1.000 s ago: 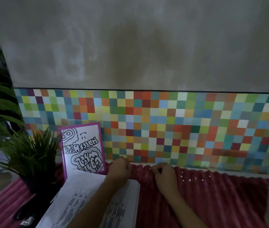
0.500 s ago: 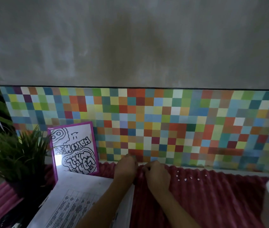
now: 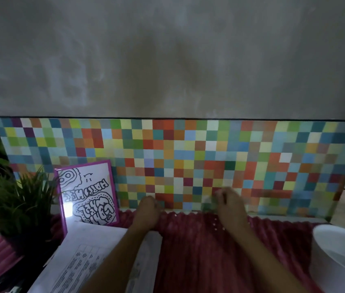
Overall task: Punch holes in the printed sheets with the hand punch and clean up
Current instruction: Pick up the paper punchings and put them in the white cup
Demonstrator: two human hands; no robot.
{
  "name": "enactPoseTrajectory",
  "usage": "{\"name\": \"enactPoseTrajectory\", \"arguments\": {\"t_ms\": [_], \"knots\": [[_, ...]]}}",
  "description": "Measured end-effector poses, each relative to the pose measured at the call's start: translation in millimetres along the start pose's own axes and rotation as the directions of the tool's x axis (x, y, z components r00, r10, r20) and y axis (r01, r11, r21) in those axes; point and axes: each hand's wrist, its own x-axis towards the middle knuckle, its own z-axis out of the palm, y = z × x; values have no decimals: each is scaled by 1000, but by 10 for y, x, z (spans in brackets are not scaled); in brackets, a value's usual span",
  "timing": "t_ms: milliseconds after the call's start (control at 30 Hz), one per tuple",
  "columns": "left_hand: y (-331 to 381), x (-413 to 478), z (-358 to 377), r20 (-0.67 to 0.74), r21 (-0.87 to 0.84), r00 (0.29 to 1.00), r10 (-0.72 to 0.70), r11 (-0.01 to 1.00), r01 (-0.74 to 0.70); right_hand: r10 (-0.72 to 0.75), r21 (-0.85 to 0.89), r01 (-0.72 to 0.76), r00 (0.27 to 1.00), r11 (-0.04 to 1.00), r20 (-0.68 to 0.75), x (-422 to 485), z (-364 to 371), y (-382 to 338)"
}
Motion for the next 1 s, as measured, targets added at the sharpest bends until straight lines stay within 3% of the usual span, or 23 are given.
{"name": "enactPoseTrajectory", "arguments": {"t_ms": [133, 200, 300, 400, 633, 833, 900, 1000], "knots": [[502, -224, 50, -154, -50, 985, 82, 995, -91, -15, -122, 6, 997, 992, -73, 175, -1088, 50], [1014, -429, 195, -167, -96, 957, 239, 962, -257, 40, -217, -46, 999, 975, -28, 196, -1632, 90], [1868, -730, 551, -31, -229, 850, 526, 824, -519, 144, -361, -130, 989, 923, 12, 131, -2255, 247], [2491, -976, 944, 49, -326, 705, 707, 679, -658, 238, -478, -171, 968, 862, 84, -28, -2551, 408], [2758, -1016, 1435, 269, -102, 563, 781, 605, -790, 318, -466, -175, 915, 867, 248, -276, -2688, 484], [2845, -1160, 1348, 177, -184, 696, 696, 718, -671, 362, -328, -300, 921, 896, 145, -329, -2722, 481], [2848, -1164, 1360, 175, -194, 689, 703, 711, -676, 358, -346, -303, 928, 888, 106, -337, -2707, 523], [2806, -1123, 1414, 221, -186, 610, 761, 646, -740, 368, -424, -298, 925, 855, 91, -331, -2664, 583]]}}
